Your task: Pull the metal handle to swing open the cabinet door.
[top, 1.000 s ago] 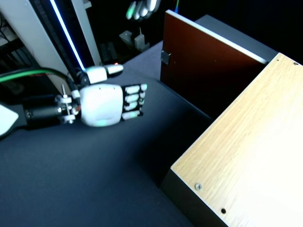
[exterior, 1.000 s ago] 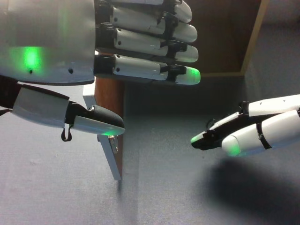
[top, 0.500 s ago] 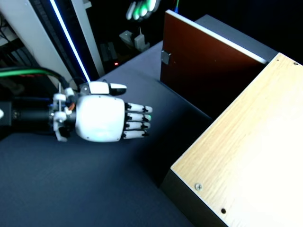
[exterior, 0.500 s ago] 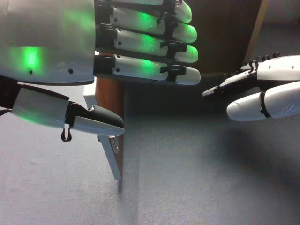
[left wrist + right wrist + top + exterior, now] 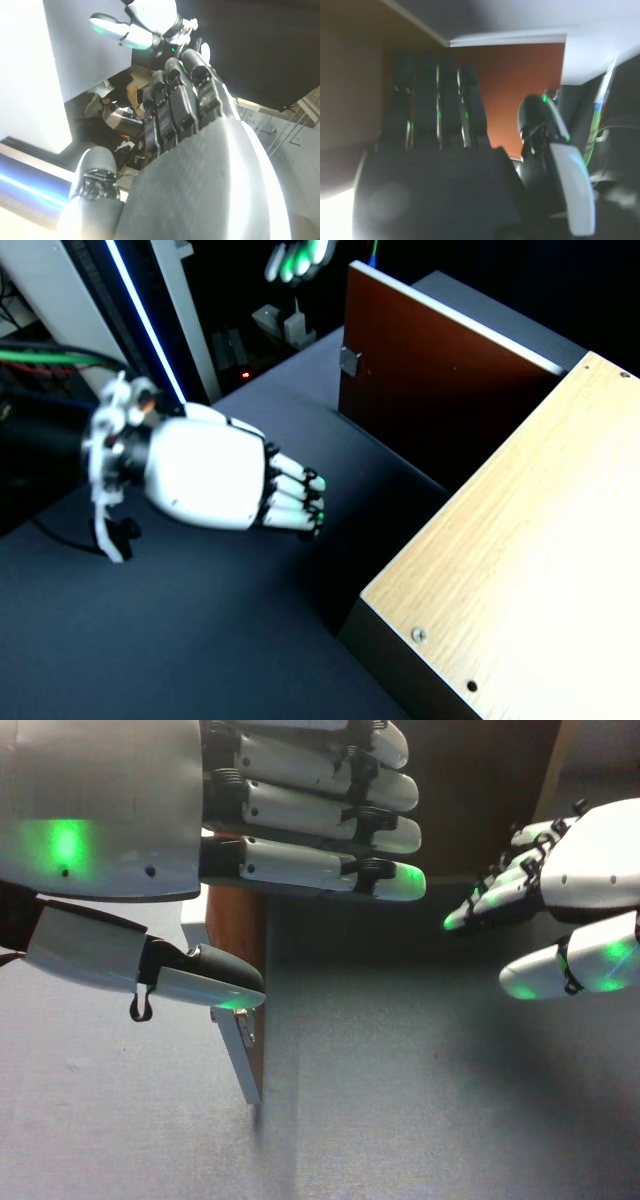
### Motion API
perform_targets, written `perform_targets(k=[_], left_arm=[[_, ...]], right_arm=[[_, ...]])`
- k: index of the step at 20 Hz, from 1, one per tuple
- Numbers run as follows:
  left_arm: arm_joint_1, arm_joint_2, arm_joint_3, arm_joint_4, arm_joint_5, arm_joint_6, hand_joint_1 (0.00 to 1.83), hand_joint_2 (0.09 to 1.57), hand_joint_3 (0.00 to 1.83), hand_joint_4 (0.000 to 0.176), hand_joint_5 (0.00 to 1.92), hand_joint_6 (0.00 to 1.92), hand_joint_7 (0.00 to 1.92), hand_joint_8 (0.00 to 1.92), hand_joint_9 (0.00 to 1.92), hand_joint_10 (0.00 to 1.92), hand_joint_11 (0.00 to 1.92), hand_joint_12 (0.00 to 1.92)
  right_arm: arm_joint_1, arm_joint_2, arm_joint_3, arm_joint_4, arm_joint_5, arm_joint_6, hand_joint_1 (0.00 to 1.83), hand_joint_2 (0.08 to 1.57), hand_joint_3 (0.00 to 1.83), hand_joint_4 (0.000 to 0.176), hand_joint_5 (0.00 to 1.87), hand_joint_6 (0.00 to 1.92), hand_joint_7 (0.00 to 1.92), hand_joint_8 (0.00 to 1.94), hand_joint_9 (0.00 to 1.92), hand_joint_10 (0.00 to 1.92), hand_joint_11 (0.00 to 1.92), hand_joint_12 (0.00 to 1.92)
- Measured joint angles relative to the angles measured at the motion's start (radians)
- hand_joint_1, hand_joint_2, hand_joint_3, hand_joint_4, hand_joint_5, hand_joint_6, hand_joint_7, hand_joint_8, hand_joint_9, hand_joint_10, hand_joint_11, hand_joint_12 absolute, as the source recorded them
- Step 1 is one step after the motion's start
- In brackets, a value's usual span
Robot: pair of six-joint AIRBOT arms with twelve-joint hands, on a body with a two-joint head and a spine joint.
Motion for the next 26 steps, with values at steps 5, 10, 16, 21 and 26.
perform_targets(k=[5,10,16,21,26], left_arm=[[0.000,0.000,0.000,0.000,0.000,0.000,0.02,1.39,0.00,0.000,0.28,0.00,0.33,0.00,0.29,0.00,0.00,0.67],[0.000,0.000,0.000,0.000,-0.001,0.000,0.04,1.39,0.00,0.000,0.29,0.00,0.33,0.00,0.29,0.00,0.00,0.66],[0.000,0.000,0.000,-0.001,-0.002,0.000,0.02,1.40,0.00,0.000,0.27,0.00,0.32,0.00,0.29,0.00,0.00,0.66],[0.000,0.000,0.000,0.000,0.000,0.000,0.01,1.39,0.00,0.000,0.28,0.00,0.33,0.00,0.29,0.00,0.00,0.65],[0.000,0.000,0.000,0.000,0.000,0.000,0.01,1.40,0.00,0.000,0.28,0.00,0.33,0.00,0.29,0.00,0.00,0.66]], right_arm=[[0.037,0.063,-0.038,-0.058,0.002,0.000,0.00,1.37,0.00,0.000,0.33,0.00,0.36,0.00,0.33,0.00,0.00,0.91],[0.138,0.133,-0.124,-0.204,0.112,0.001,0.00,1.37,0.00,0.000,0.32,0.00,0.35,0.00,0.32,0.00,0.00,0.88],[0.218,0.232,-0.212,-0.229,0.253,-0.144,0.00,1.37,0.00,0.000,0.32,0.00,0.36,0.00,0.33,0.00,0.00,0.89],[0.218,0.269,-0.215,-0.097,0.406,-0.298,0.00,1.37,0.00,0.000,0.32,0.00,0.35,0.00,0.32,0.00,0.00,0.87],[0.238,0.274,-0.186,-0.061,0.522,-0.363,0.00,1.37,0.00,0.000,0.32,0.00,0.36,0.00,0.33,0.00,0.00,0.88]])
